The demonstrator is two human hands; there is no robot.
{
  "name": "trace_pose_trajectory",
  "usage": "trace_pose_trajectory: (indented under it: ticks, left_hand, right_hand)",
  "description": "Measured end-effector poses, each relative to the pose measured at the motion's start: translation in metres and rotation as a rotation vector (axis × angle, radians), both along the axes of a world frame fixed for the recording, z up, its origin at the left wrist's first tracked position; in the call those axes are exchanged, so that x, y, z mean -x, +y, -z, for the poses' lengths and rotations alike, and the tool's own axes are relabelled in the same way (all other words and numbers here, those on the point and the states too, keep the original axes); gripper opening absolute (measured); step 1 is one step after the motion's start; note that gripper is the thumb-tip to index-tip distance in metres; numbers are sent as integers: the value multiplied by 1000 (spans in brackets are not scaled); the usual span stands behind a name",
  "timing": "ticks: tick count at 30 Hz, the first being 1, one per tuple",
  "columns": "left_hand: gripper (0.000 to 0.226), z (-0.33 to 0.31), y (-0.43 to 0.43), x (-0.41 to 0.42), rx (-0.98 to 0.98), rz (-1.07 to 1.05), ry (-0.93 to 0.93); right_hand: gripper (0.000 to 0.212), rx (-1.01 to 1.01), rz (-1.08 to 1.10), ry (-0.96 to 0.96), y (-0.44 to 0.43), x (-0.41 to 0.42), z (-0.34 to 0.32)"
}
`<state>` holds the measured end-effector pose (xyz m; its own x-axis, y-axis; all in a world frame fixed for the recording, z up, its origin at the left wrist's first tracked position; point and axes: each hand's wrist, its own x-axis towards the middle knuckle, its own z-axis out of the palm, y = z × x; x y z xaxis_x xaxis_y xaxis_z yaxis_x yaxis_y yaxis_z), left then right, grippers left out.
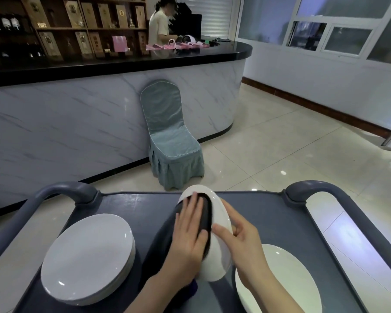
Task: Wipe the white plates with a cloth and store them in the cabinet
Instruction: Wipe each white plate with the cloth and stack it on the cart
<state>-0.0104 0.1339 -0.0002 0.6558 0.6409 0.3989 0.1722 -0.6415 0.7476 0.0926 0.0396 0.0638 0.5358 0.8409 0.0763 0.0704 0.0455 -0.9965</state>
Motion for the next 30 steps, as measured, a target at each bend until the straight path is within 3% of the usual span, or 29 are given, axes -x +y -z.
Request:
trace_pose_trajectory:
  ticks: [2,4,9,14,17,22,24,28,30]
  left_hand:
    - [58,4,-8,0,-170,62,50]
    - [58,2,-4,-1,-200,91,56]
    - [53,6,29,-2,193,25,-62]
    - [57,30,34,16,333,-31,-59]
    - [63,31,21,17,319,-37,-30]
    - [62,10,19,4,104,83,4]
    - [59,11,25,5,141,70,-29]
    - [61,28,20,13,395,-33,-115]
    - [62,37,3,13,401,-62,-130]
  right_hand:
    - [61,9,22,22,2,-1,1]
    - [62,-3,0,58,1,-2,3]
    - [55,-38,-126,155,-11,-5,6]
    - [51,-35,-161,301,-25,-24,2]
    - [52,8,-170,313,-27,-28,3]
    - [50,24,-149,302,-19,-22,6]
    - [50,17,-139,306,-17,-23,2]
    - [48,-36,-68,385,-10,-33,-8]
    - [47,-92,9,454,-5,-32,-10]
